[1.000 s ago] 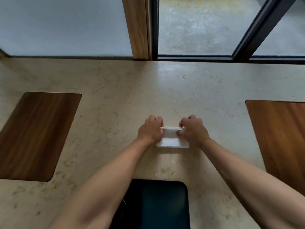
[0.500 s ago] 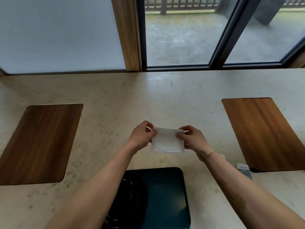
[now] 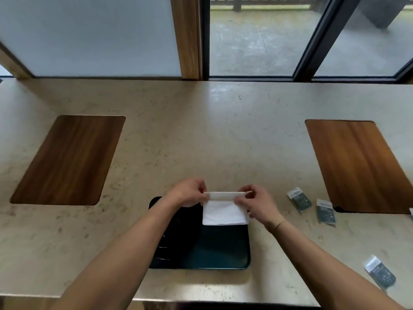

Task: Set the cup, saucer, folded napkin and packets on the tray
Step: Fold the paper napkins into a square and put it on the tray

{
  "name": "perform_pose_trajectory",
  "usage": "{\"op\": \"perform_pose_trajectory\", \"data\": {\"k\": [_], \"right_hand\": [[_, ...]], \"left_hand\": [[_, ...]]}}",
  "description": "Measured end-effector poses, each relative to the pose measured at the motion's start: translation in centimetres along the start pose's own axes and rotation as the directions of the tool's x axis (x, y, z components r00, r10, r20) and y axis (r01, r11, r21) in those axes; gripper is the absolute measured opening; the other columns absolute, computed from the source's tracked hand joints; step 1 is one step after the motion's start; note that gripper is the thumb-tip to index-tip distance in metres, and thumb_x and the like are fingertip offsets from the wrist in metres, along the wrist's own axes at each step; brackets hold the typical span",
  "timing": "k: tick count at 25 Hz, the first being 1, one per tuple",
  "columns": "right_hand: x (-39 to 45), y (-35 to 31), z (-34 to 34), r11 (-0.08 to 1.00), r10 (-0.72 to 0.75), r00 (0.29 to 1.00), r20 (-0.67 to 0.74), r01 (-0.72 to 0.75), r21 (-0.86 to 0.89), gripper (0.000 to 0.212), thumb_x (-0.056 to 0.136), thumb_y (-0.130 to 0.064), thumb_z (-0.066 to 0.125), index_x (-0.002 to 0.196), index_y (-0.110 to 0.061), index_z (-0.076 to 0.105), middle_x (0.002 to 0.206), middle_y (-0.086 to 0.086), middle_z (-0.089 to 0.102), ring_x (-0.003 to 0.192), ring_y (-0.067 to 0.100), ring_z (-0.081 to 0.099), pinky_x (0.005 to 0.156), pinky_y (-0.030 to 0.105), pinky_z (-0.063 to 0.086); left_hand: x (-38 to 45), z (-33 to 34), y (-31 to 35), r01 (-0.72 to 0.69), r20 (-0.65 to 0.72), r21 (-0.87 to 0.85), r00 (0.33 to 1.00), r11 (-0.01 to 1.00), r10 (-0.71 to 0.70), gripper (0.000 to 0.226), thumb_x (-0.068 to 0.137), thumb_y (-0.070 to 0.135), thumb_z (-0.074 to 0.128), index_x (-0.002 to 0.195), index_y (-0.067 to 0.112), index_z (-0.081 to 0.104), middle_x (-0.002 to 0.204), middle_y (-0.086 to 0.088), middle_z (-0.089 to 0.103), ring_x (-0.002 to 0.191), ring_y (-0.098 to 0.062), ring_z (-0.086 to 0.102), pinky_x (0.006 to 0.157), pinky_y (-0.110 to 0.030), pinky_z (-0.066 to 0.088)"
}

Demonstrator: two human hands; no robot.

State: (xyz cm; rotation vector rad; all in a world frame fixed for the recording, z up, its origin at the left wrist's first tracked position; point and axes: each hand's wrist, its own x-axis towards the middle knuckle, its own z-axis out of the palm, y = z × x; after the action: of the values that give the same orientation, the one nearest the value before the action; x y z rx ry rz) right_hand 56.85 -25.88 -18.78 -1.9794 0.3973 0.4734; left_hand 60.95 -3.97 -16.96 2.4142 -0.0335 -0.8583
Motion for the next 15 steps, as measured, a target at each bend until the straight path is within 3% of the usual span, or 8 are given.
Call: {"op": "perform_pose_trajectory", "data": {"k": [3,7,12,15], "right_hand": [[-0.4,1.1,0.6,0.995,-0.025,0.999,-0.028,0.022,-0.093,0.021,0.075,-0.019,0.074,0.095,-0.022,0.066,0.084,-0.002,0.066,0.076,0.015,0.063,0.064,0.034,0.056],[-0.5,2.2,1.4,0.965,-0.081,0.996,-0.034,0.070,-0.252,0.022,0.079,-0.023,0.071,0.099,-0.026,0.065,0.082,-0.007,0.063,0.076,0.012,0.061,0.060,0.020,0.046],[-0.3,2.5,2.0,0.834,-0.196,0.979,-0.053,0.139,-0.534,0.027,0.084,-0.036,0.061,0.111,-0.034,0.058,0.090,-0.004,0.069,0.084,0.021,0.064,0.070,0.034,0.053],[-0.1,2.7,2.4,0.772,-0.271,0.960,-0.077,0.169,-0.613,0.029,0.086,-0.037,0.060,0.114,-0.032,0.054,0.099,-0.001,0.071,0.089,0.025,0.065,0.070,0.035,0.052]], "left_hand": [[-0.2,0.7,-0.1,0.004,0.080,0.108,0.997,0.994,-0.012,0.014,0.077,0.020,0.064,0.087,0.012,0.071,0.082,0.000,0.076,0.079,-0.019,0.067,0.062,-0.028,0.047],[0.2,1.2,0.0,0.029,0.120,0.179,0.991,0.983,-0.051,0.014,0.081,0.020,0.064,0.080,0.011,0.074,0.083,-0.005,0.076,0.065,-0.017,0.058,0.053,-0.025,0.037],[1.2,1.8,0.0,0.052,0.107,0.310,0.990,0.949,-0.089,0.014,0.083,0.022,0.061,0.084,0.010,0.070,0.083,-0.008,0.071,0.082,-0.026,0.066,0.064,-0.029,0.043],[1.5,2.1,0.2,0.049,0.086,0.378,0.992,0.924,-0.088,0.011,0.083,0.022,0.058,0.075,0.016,0.064,0.072,-0.005,0.061,0.078,-0.027,0.063,0.073,-0.036,0.045]]}}
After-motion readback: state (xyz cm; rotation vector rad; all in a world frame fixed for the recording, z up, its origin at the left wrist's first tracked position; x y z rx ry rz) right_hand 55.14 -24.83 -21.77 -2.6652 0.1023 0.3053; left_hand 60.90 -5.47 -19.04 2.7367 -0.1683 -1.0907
